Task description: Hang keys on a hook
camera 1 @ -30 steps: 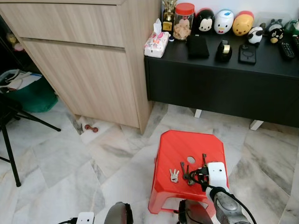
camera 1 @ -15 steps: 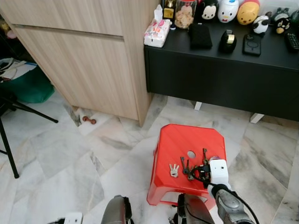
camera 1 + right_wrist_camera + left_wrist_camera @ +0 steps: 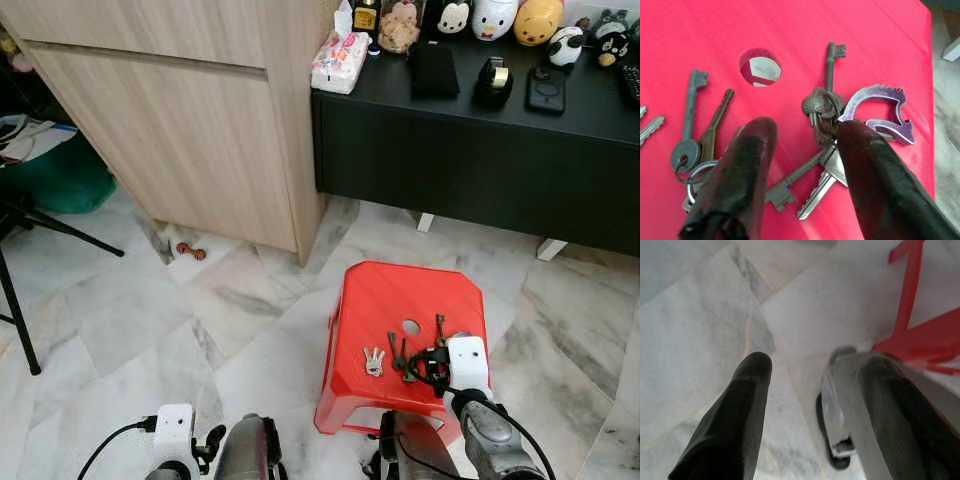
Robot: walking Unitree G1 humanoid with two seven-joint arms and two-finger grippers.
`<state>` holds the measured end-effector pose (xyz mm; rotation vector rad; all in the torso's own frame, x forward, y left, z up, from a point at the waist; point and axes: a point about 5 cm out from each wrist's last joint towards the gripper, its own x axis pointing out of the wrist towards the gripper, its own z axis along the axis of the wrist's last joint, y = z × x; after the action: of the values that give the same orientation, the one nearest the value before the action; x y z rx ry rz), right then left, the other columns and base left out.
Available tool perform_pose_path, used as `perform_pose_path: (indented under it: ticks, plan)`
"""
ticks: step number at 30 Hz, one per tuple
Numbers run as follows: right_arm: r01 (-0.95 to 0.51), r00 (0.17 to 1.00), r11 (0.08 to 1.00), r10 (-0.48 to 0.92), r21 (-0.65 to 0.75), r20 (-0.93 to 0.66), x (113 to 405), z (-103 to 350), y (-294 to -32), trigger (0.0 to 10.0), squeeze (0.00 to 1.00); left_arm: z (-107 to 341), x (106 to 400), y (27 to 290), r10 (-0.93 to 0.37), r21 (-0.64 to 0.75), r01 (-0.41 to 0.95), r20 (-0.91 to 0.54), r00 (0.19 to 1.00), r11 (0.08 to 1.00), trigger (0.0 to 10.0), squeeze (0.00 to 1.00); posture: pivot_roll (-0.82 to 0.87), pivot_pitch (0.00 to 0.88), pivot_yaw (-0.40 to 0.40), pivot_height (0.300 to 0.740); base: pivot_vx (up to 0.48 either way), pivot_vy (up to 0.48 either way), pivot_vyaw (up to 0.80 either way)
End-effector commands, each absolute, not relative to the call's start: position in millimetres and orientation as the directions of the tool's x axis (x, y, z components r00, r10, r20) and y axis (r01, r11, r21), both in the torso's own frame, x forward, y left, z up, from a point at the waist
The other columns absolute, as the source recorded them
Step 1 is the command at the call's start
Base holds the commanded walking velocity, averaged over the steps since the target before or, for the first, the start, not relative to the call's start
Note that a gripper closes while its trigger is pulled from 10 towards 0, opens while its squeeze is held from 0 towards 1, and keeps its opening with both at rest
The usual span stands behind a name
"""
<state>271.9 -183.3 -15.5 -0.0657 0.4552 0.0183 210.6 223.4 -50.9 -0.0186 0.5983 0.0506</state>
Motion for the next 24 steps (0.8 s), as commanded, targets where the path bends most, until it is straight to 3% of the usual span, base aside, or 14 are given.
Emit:
perform_pose_path:
  ticks: [1, 2, 5, 6, 7, 8, 11, 12, 23, 24]
  plan:
    - [-0.037, 0.89, 0.997, 0.004, -0.063, -0.456, 267.8, -19.4, -182.6, 0.7, 0.0, -54.6, 203.3, 224.3, 0.049, -0.016, -0.071, -0.572, 0.818, 0.997, 10.0, 0.0, 0.05, 0.257, 0.012, 0.622, 0.0, 0.0, 0.0]
    - [-0.036, 0.888, 0.997, 0.001, -0.068, -0.46, 267.4, -19.7, -183.9, 0.0, 0.0, -51.8, 206.6, 222.9, 0.045, -0.024, -0.07, -0.551, 0.833, 0.997, 10.0, 0.0, 0.05, 0.257, 0.012, 0.622, 0.0, 0.0, 0.0]
    - [-0.035, 0.887, 0.997, -0.002, -0.072, -0.462, 267.0, -20.0, -184.8, 0.0, 0.0, -48.4, 210.6, 220.9, 0.039, -0.03, -0.064, -0.526, 0.849, 0.998, 10.0, 0.0, 0.05, 0.259, 0.012, 0.622, 0.0, 0.0, 0.0]
    - [-0.034, 0.887, 0.997, -0.004, -0.074, -0.463, 266.8, -20.2, -185.0, 1.2, 0.0, -47.8, 211.3, 220.5, 0.038, -0.03, -0.062, -0.522, 0.852, 0.998, 10.0, 0.0, 0.05, 0.259, 0.012, 0.622, 0.0, 0.0, 0.0]
    - [-0.033, 0.886, 0.997, -0.005, -0.075, -0.463, 266.6, -20.4, -185.1, 1.2, 0.0, -47.4, 211.7, 220.2, 0.037, -0.03, -0.061, -0.519, 0.854, 0.998, 10.0, 0.0, 0.05, 0.26, 0.012, 0.622, 0.0, 0.0, 0.0]
    - [-0.032, 0.884, 0.996, -0.009, -0.08, -0.467, 265.9, -21.0, -185.7, 6.9, 0.0, -46.1, 213.0, 219.6, 0.034, -0.032, -0.059, -0.511, 0.859, 0.998, 10.0, 0.0, 0.05, 0.261, 0.012, 0.622, 0.0, 0.0, 0.0]
    - [-0.029, 0.883, 0.996, -0.014, -0.084, -0.468, 265.5, -21.4, -186.0, 7.3, 0.0, -45.0, 214.2, 219.1, 0.031, -0.034, -0.056, -0.503, 0.864, 0.998, 10.0, 0.0, 0.05, 0.261, 0.012, 0.622, 0.0, 0.0, 0.0]
    - [-0.029, 0.883, 0.996, -0.016, -0.088, -0.469, 265.0, -21.7, -186.2, 10.0, 0.0, -44.5, 214.4, 218.7, 0.029, -0.035, -0.054, -0.499, 0.866, 0.998, 10.0, 0.0, 0.05, 0.266, 0.013, 0.622, 0.0, 0.0, 0.0]
    - [-0.017, 0.88, 0.995, -0.031, -0.098, -0.474, 263.2, -23.0, -188.4, 10.0, 0.0, -39.7, 216.3, 213.8, 0.009, -0.057, -0.04, -0.464, 0.886, 0.998, 10.0, 0.0, 0.05, 0.285, 0.012, 0.622, 0.0, 0.0, 0.0]
    - [-0.016, 0.88, 0.995, -0.032, -0.096, -0.474, 263.5, -22.7, -188.9, 3.6, 0.0, -39.6, 216.2, 213.2, 0.007, -0.058, -0.038, -0.463, 0.886, 0.998, 10.0, 0.0, 0.05, 0.286, 0.011, 0.622, 0.0, 0.0, 0.0]
